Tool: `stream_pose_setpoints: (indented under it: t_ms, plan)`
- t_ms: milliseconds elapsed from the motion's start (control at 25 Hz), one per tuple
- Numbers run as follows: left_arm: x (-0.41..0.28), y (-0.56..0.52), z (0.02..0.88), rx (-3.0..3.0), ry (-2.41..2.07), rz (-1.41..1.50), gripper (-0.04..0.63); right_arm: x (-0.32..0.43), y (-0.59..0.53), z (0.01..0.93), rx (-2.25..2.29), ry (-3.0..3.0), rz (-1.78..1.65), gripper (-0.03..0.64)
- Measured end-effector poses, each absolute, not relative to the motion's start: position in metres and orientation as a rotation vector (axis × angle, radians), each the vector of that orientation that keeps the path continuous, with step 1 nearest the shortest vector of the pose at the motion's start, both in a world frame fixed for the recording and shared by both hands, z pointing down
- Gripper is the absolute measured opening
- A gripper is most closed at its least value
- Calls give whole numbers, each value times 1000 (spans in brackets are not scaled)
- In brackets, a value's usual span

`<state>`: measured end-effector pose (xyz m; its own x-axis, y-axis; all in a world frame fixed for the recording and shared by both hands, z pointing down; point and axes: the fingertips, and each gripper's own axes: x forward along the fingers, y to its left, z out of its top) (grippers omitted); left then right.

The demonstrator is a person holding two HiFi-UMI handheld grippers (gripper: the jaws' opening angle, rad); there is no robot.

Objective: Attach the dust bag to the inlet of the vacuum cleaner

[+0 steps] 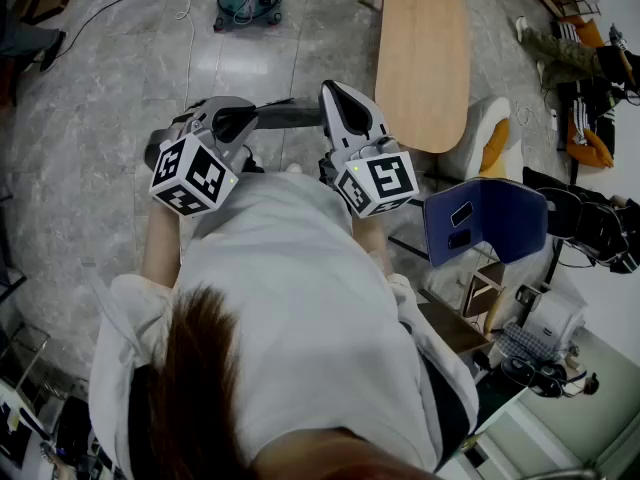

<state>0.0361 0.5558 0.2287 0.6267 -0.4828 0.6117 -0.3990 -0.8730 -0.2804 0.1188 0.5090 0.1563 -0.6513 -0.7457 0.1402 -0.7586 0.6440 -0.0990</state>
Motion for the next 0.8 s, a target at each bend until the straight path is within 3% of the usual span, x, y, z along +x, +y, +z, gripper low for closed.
stream_pose_setpoints:
  t_ms: [800]
  plan:
    - [120, 583, 256, -2710, 854, -1111, 41, 203, 535, 185, 1167, -2830, 238, 2]
